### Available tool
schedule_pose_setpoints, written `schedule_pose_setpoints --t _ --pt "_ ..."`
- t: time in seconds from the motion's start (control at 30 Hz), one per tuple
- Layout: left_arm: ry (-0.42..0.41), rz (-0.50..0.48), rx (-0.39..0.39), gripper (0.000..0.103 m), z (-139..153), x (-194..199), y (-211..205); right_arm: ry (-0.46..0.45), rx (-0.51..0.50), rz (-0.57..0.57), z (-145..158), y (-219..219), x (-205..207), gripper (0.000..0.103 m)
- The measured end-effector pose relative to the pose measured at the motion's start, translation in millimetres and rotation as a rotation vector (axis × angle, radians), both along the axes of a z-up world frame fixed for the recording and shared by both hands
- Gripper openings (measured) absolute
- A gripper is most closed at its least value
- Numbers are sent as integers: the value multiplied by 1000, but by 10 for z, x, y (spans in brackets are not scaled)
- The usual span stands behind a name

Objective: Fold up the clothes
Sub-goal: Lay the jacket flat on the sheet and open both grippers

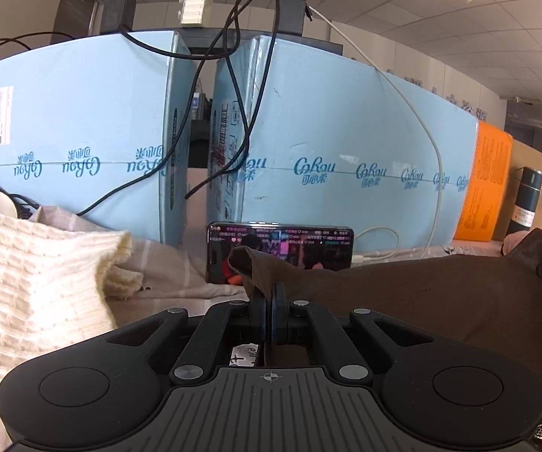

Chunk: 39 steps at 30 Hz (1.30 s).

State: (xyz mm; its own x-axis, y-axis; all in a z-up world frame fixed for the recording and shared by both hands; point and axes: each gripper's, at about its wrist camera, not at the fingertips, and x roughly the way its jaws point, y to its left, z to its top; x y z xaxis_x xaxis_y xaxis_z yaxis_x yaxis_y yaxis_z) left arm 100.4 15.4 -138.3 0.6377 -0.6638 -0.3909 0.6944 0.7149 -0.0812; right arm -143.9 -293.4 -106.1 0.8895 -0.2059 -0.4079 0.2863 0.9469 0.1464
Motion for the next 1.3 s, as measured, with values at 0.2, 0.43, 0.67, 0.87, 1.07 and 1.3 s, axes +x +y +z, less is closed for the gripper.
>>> schedule_pose_setpoints --t 0.2,0.43,0.67,0.87,1.07,1.3 --pt "88 59 109 34 -241 132 -29 63 -36 -27 -78 -97 27 75" --pt "60 3 142 70 -234 -75 76 206 -97 -152 -272 -245 130 80" --pt "31 -77 106 76 -99 -544 618 272 -145 -167 -468 -265 164 83" --pt "126 -189 49 76 -217 -1019 1090 122 -205 -150 -35 68 -276 83" --pt "147 -240 82 76 -387 -1215 1057 35 -30 178 152 570 -565 83" --pt "122 -312 24 76 -363 -1343 1088 162 25 299 -189 917 -582 81"
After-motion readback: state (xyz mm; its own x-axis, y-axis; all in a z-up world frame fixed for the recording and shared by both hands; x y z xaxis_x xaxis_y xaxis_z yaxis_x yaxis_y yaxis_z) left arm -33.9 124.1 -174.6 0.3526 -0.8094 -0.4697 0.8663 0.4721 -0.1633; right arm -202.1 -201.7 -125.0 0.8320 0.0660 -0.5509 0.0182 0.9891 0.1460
